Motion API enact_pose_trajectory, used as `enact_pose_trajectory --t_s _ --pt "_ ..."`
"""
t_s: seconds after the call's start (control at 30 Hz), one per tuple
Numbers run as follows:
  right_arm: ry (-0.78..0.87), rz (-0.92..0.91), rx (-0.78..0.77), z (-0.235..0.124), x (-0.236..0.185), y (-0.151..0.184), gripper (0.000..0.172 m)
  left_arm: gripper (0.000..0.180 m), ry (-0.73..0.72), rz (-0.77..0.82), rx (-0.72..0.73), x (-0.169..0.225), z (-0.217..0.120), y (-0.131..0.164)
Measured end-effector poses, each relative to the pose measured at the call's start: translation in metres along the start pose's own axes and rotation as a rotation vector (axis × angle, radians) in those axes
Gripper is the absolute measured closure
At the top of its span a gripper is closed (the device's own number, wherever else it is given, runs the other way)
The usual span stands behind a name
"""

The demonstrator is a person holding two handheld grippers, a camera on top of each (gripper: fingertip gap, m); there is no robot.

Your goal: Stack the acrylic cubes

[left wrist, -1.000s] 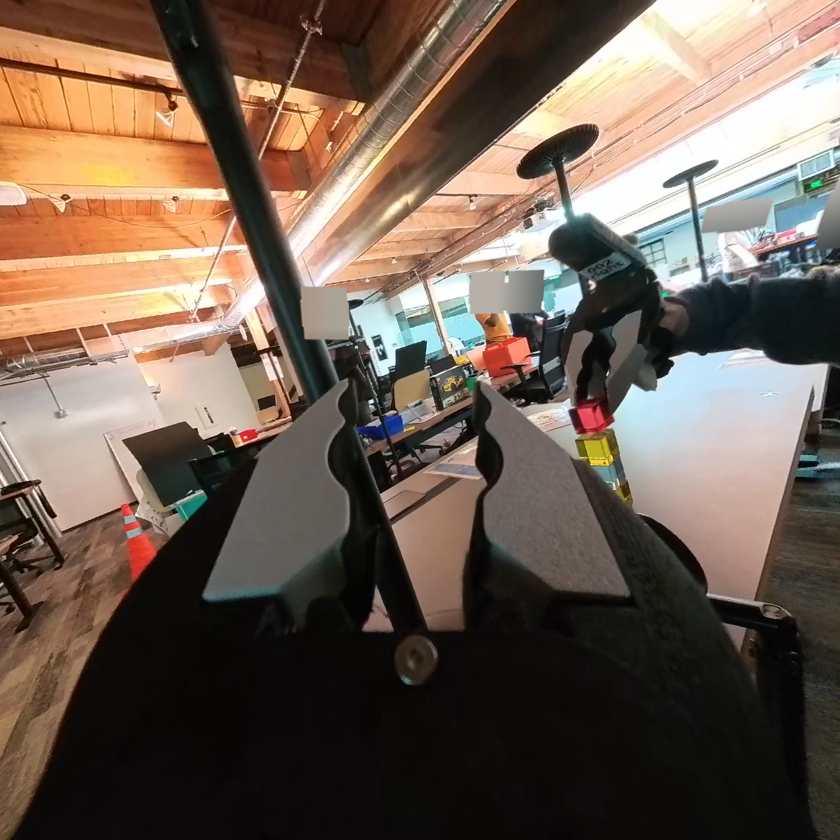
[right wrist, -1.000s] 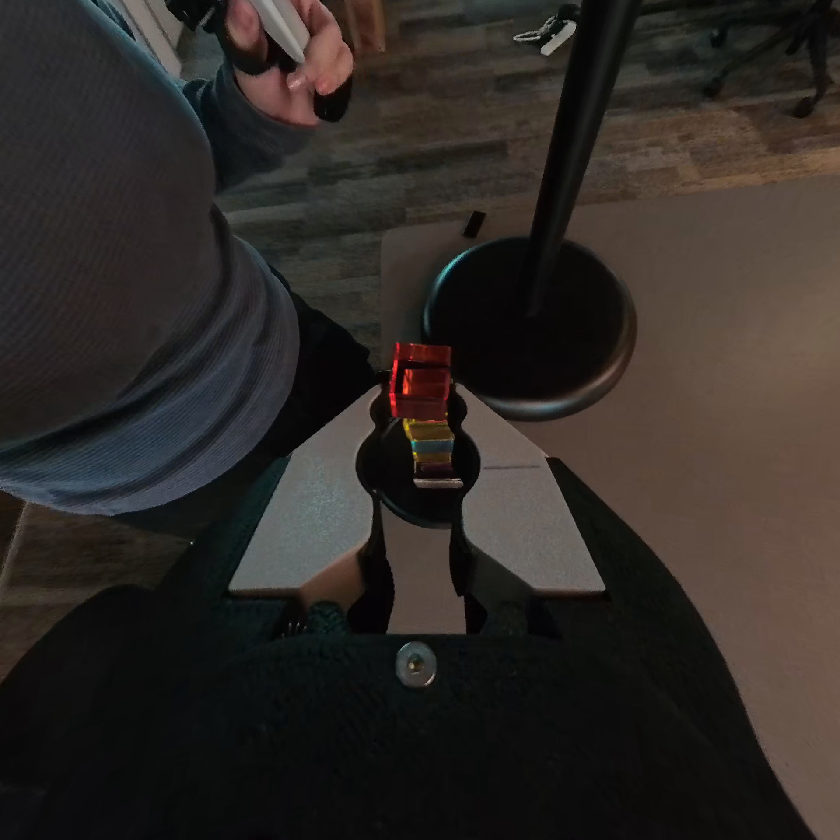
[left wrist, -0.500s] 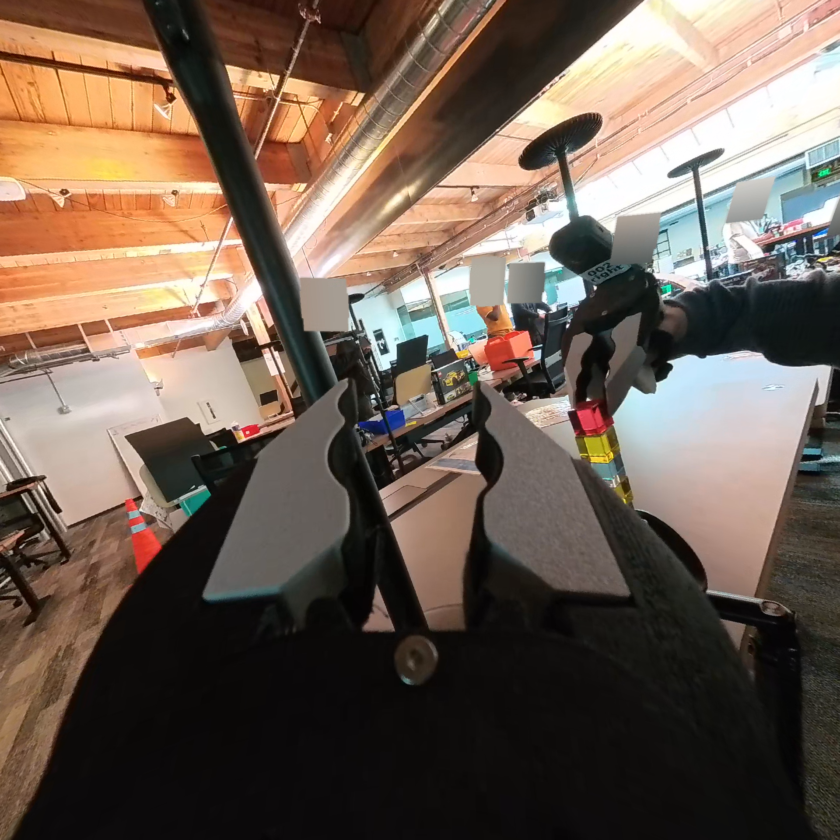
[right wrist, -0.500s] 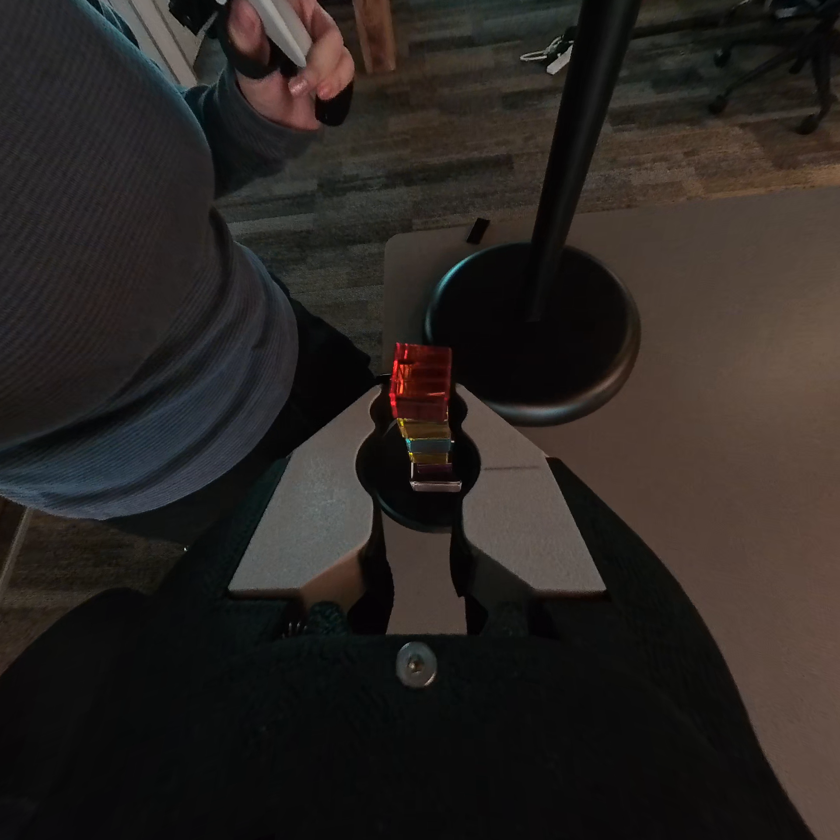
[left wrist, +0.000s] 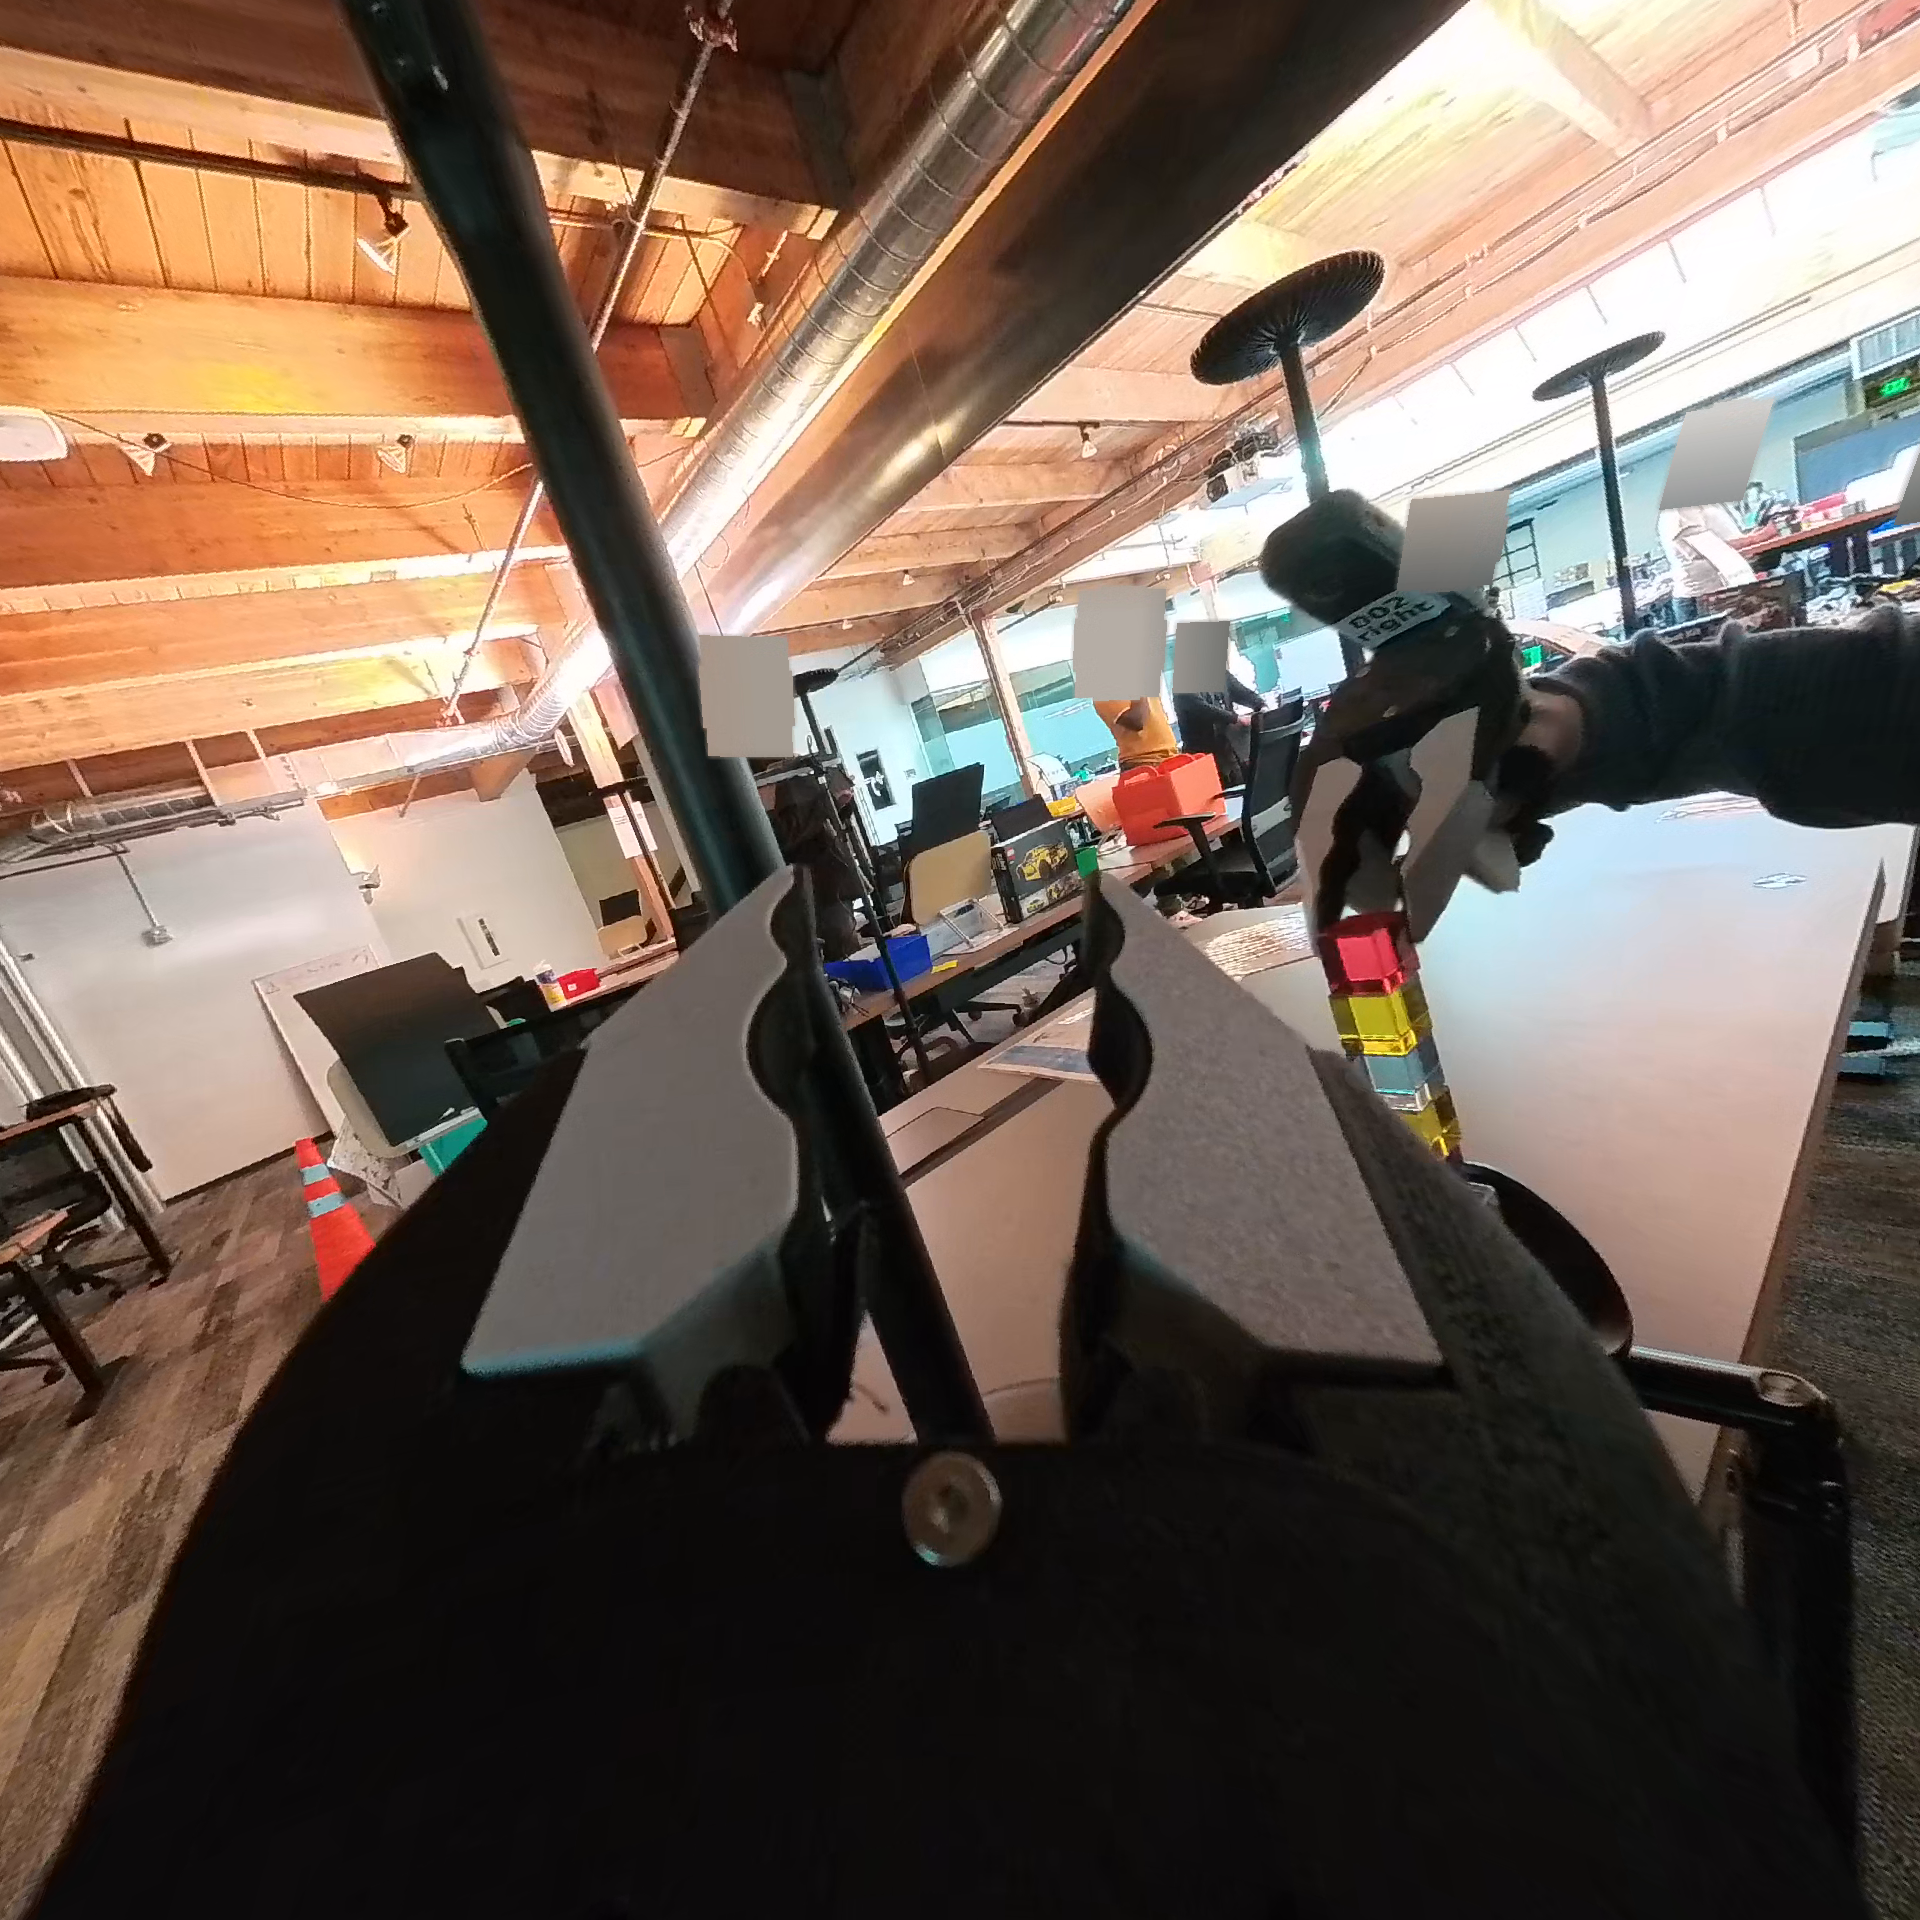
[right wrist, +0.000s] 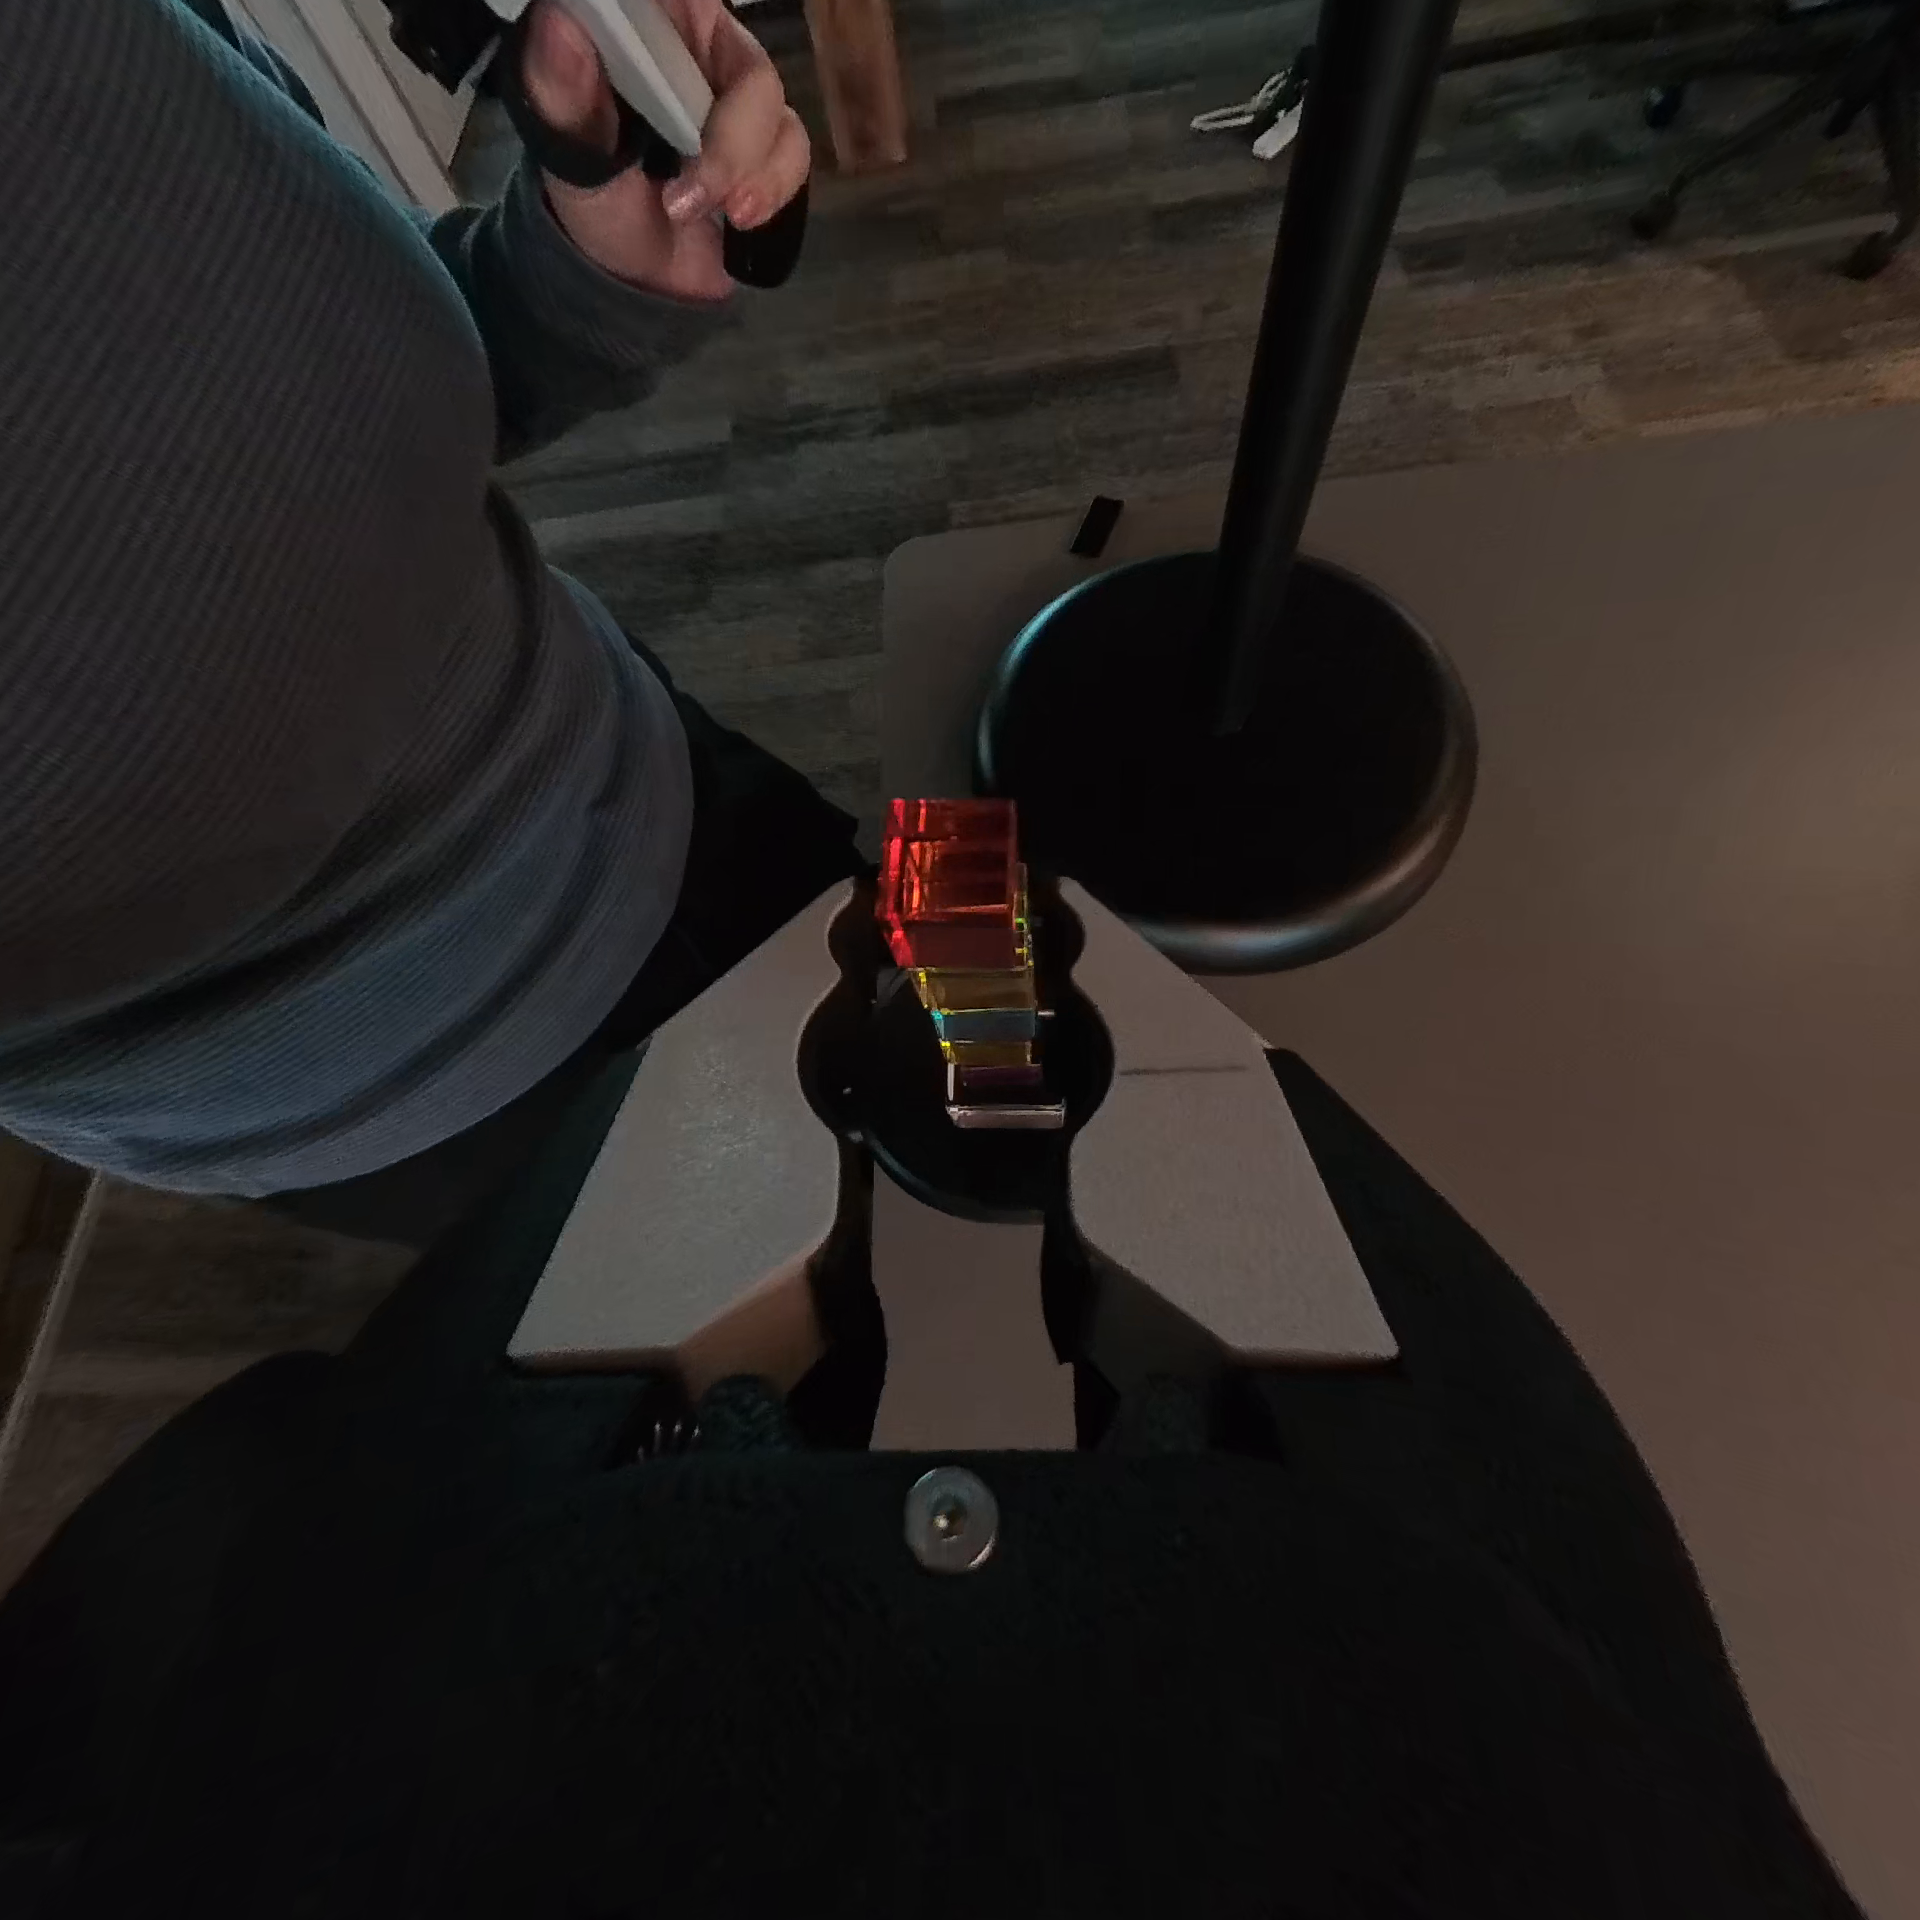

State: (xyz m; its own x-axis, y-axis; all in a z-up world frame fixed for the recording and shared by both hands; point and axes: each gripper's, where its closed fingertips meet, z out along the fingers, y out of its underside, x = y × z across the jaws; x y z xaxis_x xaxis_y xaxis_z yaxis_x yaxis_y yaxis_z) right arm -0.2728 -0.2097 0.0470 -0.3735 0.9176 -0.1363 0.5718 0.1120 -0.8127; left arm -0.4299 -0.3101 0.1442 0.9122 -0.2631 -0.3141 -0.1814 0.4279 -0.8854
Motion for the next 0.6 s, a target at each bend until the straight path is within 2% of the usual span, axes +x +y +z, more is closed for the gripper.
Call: enact_pose_trajectory --t_s 0.17,0.33,0.47,0.6 --pt "0.036 0.002 0.041 -0.004 0.002 -0.004 0.129 0.129 0.005 -0.01 0.001 0.0 0.001 0.001" --pt "0.151 0.017 0.151 -0.025 0.003 -0.004 0.119 0.129 0.005 -0.022 0.011 -0.002 -0.001 0.001" --pt "0.27 0.065 0.254 -0.041 -0.007 0.008 0.12 0.128 0.012 -0.04 0.008 -0.002 -0.002 0.005" --pt "0.417 0.123 0.327 -0.046 -0.024 0.028 0.128 0.126 0.026 -0.056 0.012 -0.002 0.001 0.008"
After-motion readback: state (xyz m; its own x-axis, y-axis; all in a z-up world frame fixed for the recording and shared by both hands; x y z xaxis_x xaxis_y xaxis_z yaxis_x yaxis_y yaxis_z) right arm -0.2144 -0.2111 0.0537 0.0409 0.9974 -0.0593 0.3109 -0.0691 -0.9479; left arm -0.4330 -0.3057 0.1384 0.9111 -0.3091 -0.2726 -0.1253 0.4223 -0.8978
